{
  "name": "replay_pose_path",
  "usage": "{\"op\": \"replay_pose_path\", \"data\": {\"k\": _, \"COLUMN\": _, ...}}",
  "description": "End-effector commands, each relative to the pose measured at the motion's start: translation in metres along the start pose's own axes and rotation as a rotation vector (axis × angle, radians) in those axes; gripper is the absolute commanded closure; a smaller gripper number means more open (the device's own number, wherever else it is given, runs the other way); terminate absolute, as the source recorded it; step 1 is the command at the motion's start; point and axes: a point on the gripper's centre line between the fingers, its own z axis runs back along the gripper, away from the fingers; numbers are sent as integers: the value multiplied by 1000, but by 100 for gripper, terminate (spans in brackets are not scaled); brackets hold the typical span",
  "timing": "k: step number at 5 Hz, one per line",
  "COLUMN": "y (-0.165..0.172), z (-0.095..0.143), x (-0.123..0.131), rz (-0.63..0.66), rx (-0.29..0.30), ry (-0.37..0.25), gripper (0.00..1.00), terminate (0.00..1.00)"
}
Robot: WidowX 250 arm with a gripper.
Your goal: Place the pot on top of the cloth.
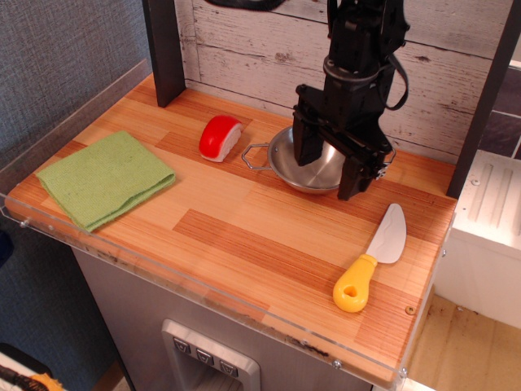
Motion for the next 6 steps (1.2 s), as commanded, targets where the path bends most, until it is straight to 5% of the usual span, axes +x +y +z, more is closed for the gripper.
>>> {"op": "replay_pose_path", "data": {"k": 1, "y": 8, "z": -7, "x": 16, "rz": 35, "rx": 9, "ry": -60, "gripper": 0, "terminate": 0}}
{"op": "replay_pose_path", "data": {"k": 2, "y": 8, "z": -21, "x": 22, "rz": 36, "rx": -3, "ry": -46, "gripper": 0, "terminate": 0}}
{"op": "replay_pose_path", "data": {"k": 3, "y": 8, "z": -28, "x": 22, "rz": 27, "rx": -16, "ry": -40, "gripper": 100, "terminate": 0}}
{"op": "replay_pose_path", "data": {"k": 5, "y": 7, "z": -18, "x": 17, "rz": -25, "rx": -19, "ry": -49, "gripper": 100, "terminate": 0}}
{"op": "replay_pose_path", "data": {"k": 6, "y": 4, "z": 7, "x": 14, "rz": -56, "rx": -31, "ry": -99, "gripper": 100, "terminate": 0}}
